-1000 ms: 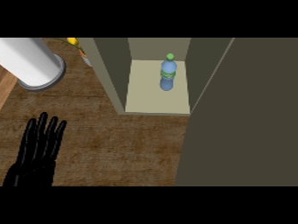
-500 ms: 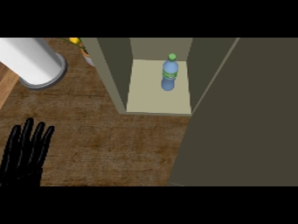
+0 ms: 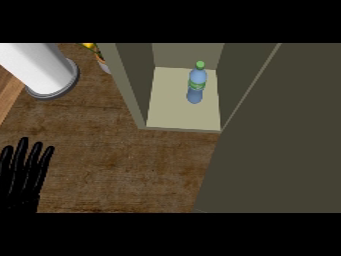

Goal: Pick up the bottled water, place it into the cabinet and close the cabinet

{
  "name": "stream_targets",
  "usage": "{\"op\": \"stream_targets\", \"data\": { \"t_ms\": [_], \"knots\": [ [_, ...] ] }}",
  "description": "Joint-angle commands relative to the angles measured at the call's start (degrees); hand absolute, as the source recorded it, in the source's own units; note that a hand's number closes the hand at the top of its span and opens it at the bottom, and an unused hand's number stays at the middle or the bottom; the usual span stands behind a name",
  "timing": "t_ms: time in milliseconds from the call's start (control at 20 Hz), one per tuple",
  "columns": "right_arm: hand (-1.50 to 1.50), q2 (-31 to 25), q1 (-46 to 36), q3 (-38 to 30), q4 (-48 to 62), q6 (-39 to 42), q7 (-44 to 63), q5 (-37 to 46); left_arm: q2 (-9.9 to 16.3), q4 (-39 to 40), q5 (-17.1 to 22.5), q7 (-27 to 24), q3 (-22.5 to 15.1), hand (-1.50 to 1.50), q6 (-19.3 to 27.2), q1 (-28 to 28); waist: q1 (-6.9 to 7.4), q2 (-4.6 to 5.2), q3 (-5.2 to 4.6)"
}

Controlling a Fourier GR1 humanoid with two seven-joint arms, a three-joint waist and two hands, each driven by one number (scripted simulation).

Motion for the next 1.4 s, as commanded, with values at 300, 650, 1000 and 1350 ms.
{"op": "stream_targets", "data": {
  "t_ms": [300, 650, 1000, 1350],
  "knots": [
    [1.5, 9.63, -6.87, 2.03, 6.31, -7.55, 3.25, 2.53, 1.58, 0.65, 1.88, -0.88, 2.63, -1.5, -3.36, 0.88, 1.99, 0.7, -0.16],
    [1.5, 9.64, -5.27, 1.89, 6.75, -7.87, 2.36, -1.65, 2.61, 0.19, 2.45, -0.36, 2.89, -1.5, -4.99, 0.97, 2.84, 1.34, -0.1],
    [1.5, 8.86, -2.87, 3.48, 12.45, -2.99, 5.26, -13.83, 2.9, 0.29, 2.67, -0.82, 2.56, -1.5, -7.34, 0.36, 6.37, 3.27, -0.2],
    [1.5, 9.75, -3.09, -1.24, 16.21, -4.74, 6.49, -26.03, 3.91, -0.28, 3.07, -0.99, 3.72, -1.5, -8.74, 0.23, 6.9, 3.25, 0.01]
  ]
}}
